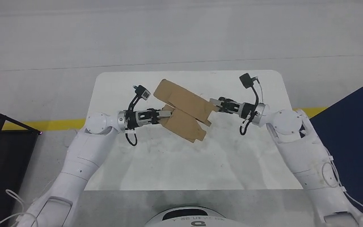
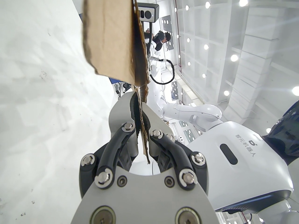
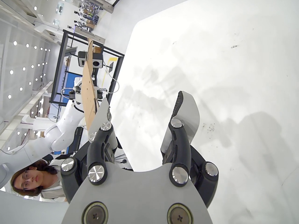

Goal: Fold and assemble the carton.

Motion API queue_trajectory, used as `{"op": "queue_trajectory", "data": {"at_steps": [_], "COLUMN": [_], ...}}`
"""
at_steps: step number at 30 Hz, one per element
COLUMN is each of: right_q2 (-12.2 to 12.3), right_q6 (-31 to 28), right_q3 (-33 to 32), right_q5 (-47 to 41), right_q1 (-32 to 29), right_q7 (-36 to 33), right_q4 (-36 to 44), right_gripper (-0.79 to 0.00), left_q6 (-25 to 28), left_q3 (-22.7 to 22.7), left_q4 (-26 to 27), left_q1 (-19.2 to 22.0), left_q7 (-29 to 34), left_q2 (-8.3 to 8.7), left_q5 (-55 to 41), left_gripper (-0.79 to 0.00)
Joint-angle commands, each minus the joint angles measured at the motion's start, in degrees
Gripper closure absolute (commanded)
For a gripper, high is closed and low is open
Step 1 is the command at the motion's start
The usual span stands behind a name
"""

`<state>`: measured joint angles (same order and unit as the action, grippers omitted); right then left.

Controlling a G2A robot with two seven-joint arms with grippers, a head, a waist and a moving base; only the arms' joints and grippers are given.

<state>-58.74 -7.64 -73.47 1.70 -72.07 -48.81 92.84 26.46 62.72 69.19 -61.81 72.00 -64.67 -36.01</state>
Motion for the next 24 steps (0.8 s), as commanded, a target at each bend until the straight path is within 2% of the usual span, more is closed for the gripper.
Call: {"op": "queue_trajectory", "data": {"at_steps": [1, 7, 13, 14, 17, 24], "right_q2": [-0.01, 0.02, 0.43, 0.48, 0.57, 0.52], "right_q6": [-0.64, -2.85, -9.22, -9.72, -10.14, -8.38], "right_q3": [0.29, -1.64, -3.64, -3.61, -2.88, -0.62], "right_q5": [-0.01, -4.09, -7.81, -7.41, -5.08, -0.04], "right_q1": [0.06, -1.46, -3.32, -3.41, -3.32, -2.04], "right_q7": [-0.4, 2.06, -1.24, -1.78, -2.75, -2.84], "right_q4": [0.22, -0.22, -0.86, -0.81, -0.33, 0.69], "right_gripper": [-0.545, -0.52, -0.536, -0.523, -0.422, -0.409], "left_q6": [-0.05, 0.04, -0.04, -0.08, -0.13, -0.23], "left_q3": [0.0, 0.13, 0.19, 0.19, 0.18, 0.19], "left_q4": [0.02, 0.04, 0.1, 0.11, 0.14, 0.18], "left_q1": [0.0, -0.05, -0.05, -0.06, -0.03, -0.04], "left_q7": [0.16, 0.28, 0.28, 0.3, 0.39, 0.78], "left_q2": [-0.01, -0.04, -0.06, -0.07, -0.09, -0.14], "left_q5": [-0.07, -0.28, -0.24, -0.31, -0.2, -0.64], "left_gripper": [0.0, 0.0, 0.0, 0.0, 0.0, 0.0]}}
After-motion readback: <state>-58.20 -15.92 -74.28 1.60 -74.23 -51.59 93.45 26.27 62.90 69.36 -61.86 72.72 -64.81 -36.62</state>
